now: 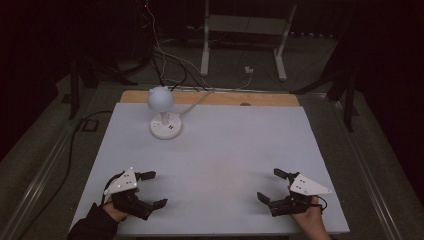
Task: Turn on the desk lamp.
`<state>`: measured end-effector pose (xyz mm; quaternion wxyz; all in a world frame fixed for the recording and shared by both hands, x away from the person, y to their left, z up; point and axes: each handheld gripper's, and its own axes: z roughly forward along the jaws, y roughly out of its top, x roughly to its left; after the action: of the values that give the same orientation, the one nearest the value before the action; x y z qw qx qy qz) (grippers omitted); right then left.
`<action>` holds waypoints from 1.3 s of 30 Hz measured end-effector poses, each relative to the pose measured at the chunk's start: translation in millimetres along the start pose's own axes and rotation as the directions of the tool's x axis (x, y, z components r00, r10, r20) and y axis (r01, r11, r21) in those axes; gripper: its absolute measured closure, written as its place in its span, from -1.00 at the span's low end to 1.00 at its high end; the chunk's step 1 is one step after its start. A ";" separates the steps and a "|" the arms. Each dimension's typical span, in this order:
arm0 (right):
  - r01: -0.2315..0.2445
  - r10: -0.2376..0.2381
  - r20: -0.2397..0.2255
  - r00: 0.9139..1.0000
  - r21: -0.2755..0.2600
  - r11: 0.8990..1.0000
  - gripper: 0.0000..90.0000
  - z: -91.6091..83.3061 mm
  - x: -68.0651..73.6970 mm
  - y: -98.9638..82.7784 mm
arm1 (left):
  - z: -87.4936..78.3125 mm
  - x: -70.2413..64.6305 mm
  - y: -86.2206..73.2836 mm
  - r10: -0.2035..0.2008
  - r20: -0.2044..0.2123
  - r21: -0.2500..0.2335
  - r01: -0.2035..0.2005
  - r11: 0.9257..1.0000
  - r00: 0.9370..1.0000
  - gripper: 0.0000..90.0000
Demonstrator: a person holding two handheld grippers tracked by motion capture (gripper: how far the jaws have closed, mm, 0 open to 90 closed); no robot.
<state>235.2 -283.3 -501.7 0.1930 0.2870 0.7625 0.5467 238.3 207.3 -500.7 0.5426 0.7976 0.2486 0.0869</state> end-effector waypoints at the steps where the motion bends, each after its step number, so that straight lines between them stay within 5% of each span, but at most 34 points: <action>1: 0.002 -0.002 -0.001 1.000 0.000 1.000 -1.00 0.1 0.1 0.3 | -0.1 -0.3 0.2 0.000 0.002 -0.003 0.000 1.000 1.000 -0.99; 39: 0.005 -0.005 0.005 1.000 -0.010 1.000 -1.00 2.2 5.3 6.6 | 0.0 -6.3 8.4 0.033 0.041 0.016 -0.034 0.999 0.999 -0.99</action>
<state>234.0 -276.8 -496.2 0.1977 0.2856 0.7600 0.5493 235.4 201.8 -492.3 0.5395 0.8077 0.2248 0.0776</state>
